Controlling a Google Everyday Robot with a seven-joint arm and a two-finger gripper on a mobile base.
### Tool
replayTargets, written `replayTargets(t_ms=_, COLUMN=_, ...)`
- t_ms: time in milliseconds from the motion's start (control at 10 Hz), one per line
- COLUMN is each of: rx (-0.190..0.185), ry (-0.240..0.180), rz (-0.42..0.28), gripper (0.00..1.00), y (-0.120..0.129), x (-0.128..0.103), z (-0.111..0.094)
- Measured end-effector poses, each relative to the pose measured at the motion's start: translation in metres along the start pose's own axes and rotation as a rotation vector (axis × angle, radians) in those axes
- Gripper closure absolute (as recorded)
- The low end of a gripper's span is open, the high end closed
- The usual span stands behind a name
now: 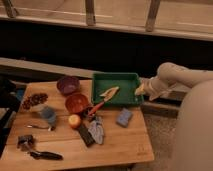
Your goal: Wipe purple bowl with sponge
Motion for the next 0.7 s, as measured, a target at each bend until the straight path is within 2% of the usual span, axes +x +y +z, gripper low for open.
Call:
replayTargets(t_ms=300, rx=0.01, ry=-0.012, rz=-0.012, gripper=0.38, y=0.0, x=-0.003, z=-0.003)
replayTargets(t_ms=400, rx=0.03, ry=-0.025, rz=-0.032, gripper=0.38, y=0.006, x=-0.009, z=-0.007)
replayTargets(t_ms=700, rx=0.126, ry=-0.04, rz=-0.164, gripper=0.38, y=0.055, x=-0.016, z=-0.026)
